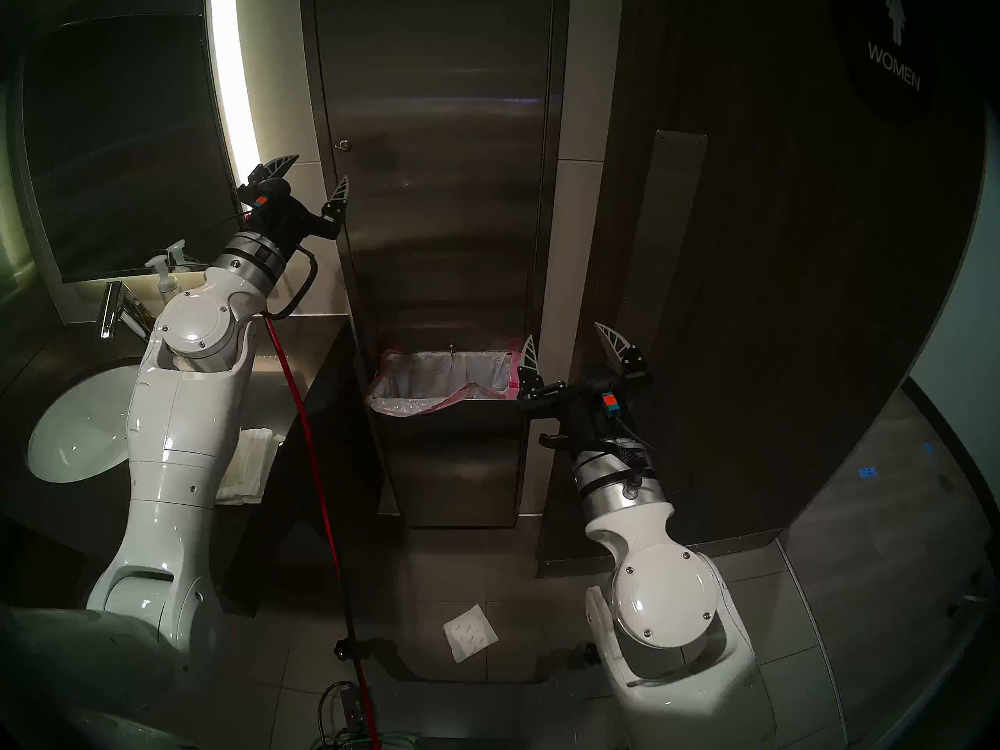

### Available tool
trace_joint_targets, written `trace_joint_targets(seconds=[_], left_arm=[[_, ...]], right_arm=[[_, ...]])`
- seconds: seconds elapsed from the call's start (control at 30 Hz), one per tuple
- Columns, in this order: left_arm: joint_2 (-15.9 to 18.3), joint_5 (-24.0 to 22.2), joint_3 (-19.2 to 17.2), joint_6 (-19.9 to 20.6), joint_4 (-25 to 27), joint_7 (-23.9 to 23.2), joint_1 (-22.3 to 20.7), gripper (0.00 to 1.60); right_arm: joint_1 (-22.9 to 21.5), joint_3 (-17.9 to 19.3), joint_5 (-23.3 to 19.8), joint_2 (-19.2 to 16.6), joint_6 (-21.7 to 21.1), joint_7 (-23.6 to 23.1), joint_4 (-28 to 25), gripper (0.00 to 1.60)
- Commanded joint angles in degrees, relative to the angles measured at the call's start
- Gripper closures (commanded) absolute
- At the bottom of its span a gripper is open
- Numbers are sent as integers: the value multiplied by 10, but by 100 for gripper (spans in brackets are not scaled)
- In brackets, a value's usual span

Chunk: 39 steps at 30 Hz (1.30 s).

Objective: Twist key and close towel dispenser

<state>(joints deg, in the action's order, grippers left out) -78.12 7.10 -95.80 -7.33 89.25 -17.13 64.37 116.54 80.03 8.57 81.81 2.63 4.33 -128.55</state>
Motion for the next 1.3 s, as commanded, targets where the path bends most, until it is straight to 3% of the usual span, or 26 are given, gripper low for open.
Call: trace_joint_targets(seconds=[0.0,0.37,0.47,1.27], left_arm=[[-20,-21,-24,-4,10,25,8,0],[-22,-30,-35,-9,28,31,30,0],[-25,-52,-45,-10,33,22,34,0],[-29,-53,-50,-9,33,14,34,0]], right_arm=[[-4,1,1,0,0,1,-10,0],[-4,0,-1,-2,0,3,-11,0],[-4,0,-1,-3,-1,4,-11,0],[-5,-3,-4,-8,-1,9,-11,0]])
